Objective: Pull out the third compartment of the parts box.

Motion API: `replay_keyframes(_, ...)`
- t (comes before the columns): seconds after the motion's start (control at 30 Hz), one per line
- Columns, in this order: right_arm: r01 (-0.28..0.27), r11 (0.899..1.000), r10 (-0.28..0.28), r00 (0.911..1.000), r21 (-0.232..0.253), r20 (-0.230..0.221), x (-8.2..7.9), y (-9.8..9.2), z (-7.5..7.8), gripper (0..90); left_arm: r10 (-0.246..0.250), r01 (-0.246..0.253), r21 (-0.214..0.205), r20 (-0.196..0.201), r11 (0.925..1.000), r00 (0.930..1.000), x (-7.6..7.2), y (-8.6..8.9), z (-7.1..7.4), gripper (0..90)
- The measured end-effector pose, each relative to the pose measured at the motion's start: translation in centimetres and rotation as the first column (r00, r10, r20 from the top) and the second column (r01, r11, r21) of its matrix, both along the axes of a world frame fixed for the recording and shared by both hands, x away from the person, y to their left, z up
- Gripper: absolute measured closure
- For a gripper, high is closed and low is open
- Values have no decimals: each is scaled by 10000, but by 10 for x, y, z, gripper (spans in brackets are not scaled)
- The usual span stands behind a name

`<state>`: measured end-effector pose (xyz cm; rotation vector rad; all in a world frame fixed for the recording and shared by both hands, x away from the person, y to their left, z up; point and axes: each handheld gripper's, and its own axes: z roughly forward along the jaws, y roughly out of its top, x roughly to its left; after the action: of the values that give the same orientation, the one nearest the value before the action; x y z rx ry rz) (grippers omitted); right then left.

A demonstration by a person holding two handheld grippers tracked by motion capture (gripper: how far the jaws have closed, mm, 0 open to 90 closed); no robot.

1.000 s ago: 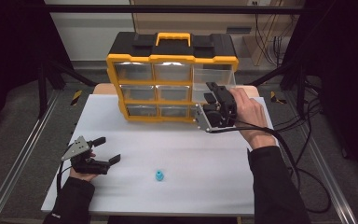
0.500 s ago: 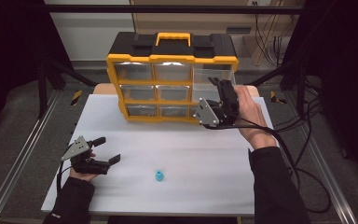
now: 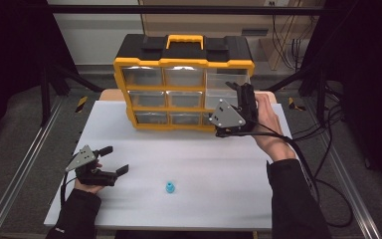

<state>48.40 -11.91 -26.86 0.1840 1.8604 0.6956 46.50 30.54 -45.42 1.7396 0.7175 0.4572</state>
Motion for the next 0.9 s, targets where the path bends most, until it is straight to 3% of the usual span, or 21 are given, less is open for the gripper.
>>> replay_keyframes(0.27, -231, 9931, 297, 9980, 1146, -563, -7, -4, -3, 49, 1, -1, 9, -5, 10000, 10000, 0, 0, 0, 5)
replay_keyframes(0.4, -312, 9791, 523, 9935, 2010, -1009, -11, -5, -5, 36, -1, 1, 8, -5, 10000, 10000, 0, 0, 0, 5)
replay_keyframes(0.5, -445, 9595, 781, 9908, 2782, -1108, -17, -8, -7, 35, 2, -2, 7, -7, 10000, 10000, 0, 0, 0, 5)
replay_keyframes(0.7, -285, 9329, 858, 9858, 3591, -1445, -24, -14, -13, 24, -3, 3, 16, -16, 10000, 10000, 0, -1, 0, 5)
replay_keyframes(0.8, -241, 9049, 1027, 9813, 4250, -1630, -27, -20, -17, 25, -7, 7, 21, -23, 10000, 10000, 0, -1, 0, 5)
replay_keyframes(0.9, -181, 8874, 1088, 9792, 4606, -1712, -30, -24, -22, 26, -1, 1, 16, -28, 10000, 10000, 0, -1, 0, 5)
